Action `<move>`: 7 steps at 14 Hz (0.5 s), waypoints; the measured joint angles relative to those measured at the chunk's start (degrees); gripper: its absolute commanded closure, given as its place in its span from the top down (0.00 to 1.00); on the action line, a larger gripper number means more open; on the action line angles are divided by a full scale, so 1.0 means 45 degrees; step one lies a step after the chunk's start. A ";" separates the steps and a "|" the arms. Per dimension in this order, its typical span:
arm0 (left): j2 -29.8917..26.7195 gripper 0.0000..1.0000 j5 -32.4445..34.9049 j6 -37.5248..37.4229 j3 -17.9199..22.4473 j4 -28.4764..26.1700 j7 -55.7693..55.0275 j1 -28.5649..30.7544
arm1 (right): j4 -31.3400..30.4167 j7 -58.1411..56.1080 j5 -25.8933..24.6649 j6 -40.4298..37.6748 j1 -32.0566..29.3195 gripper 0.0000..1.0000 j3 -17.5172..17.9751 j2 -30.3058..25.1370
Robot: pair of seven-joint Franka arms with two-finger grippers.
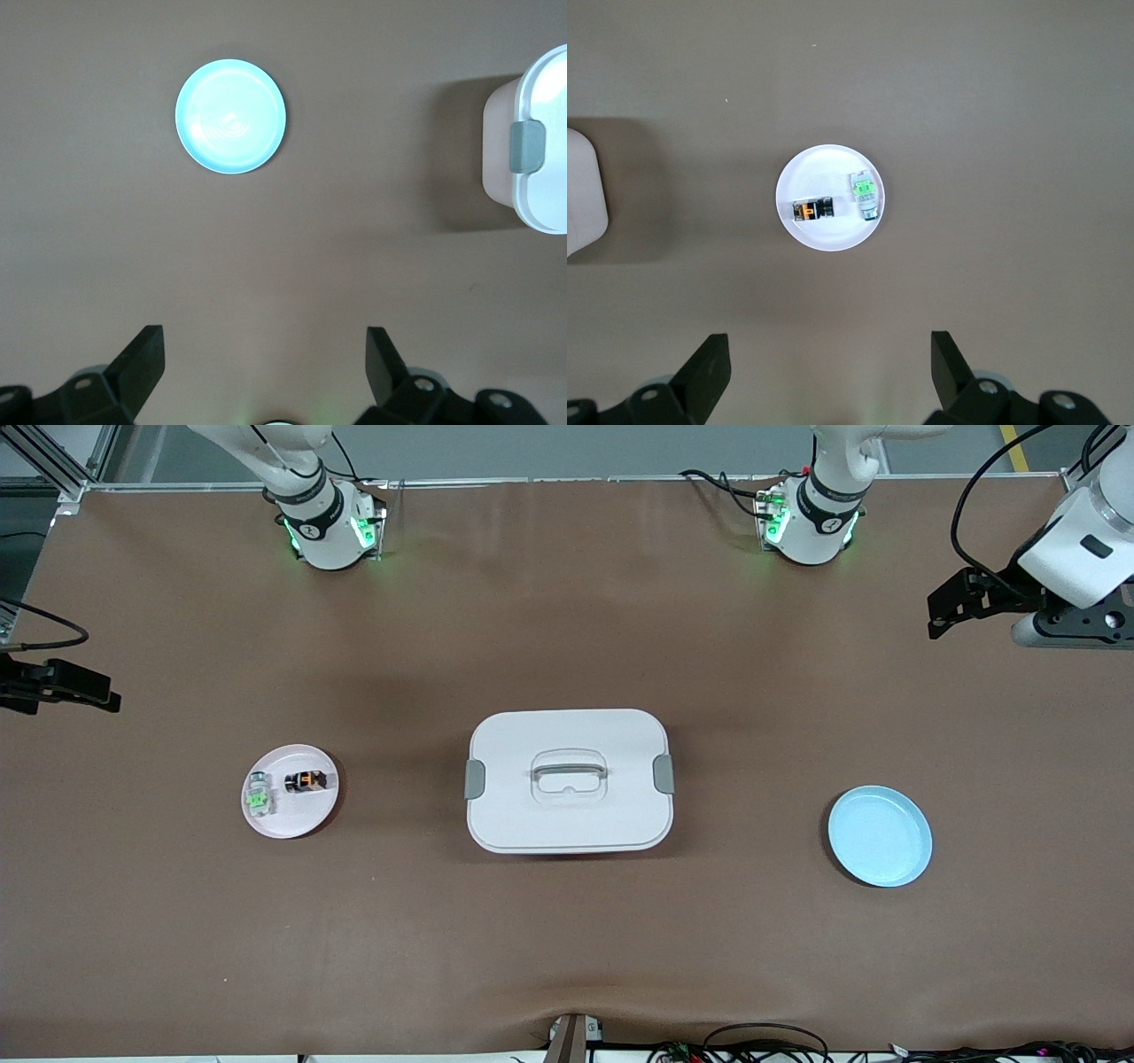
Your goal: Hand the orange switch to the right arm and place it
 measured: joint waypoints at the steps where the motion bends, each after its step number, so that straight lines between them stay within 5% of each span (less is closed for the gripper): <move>1: 0.0000 1.00 0.0000 0.0000 0.0000 0.0000 0.0000 0.0000 | 0.0001 0.0000 0.0000 -0.0086 -0.0024 1.00 -0.0001 -0.0002; 7: 0.0000 1.00 0.0000 -0.0001 -0.0003 -0.0006 0.0000 0.0000 | 0.0002 -0.0002 0.0000 -0.0355 -0.0208 1.00 -0.0012 -0.0003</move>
